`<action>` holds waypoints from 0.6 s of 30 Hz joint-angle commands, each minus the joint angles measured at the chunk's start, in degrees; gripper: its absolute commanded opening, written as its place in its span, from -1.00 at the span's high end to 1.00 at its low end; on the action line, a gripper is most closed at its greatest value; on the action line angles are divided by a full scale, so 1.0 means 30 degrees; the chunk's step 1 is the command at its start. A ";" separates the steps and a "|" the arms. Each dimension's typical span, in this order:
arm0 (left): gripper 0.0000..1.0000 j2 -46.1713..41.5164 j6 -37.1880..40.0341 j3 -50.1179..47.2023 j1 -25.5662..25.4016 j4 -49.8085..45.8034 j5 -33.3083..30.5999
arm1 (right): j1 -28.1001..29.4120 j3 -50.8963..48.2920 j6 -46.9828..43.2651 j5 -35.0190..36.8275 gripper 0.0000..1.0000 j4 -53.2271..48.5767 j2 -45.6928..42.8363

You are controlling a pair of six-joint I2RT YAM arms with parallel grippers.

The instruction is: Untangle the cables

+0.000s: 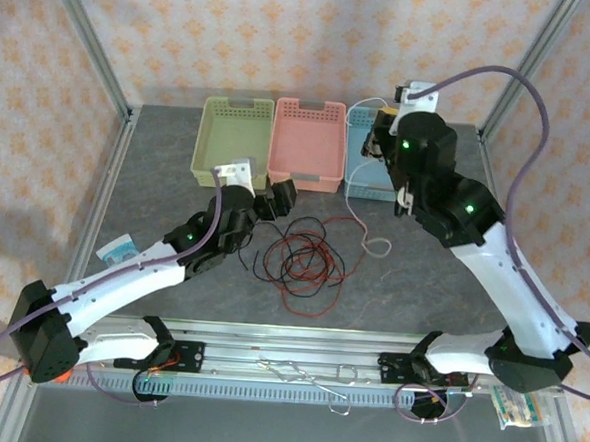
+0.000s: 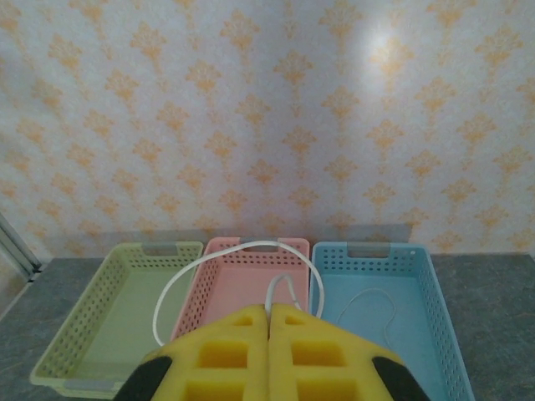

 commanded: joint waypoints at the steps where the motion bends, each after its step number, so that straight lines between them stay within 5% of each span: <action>1: -0.99 0.0996 0.1066 0.1432 0.0468 0.0222 0.1376 | -0.1153 0.0720 0.0096 -0.1238 1.00 0.1348 0.0572; 18: -0.99 0.7007 0.1614 0.8420 0.2095 0.2353 0.5436 | -0.6345 0.6620 -0.0054 -0.5779 1.00 0.2138 0.6738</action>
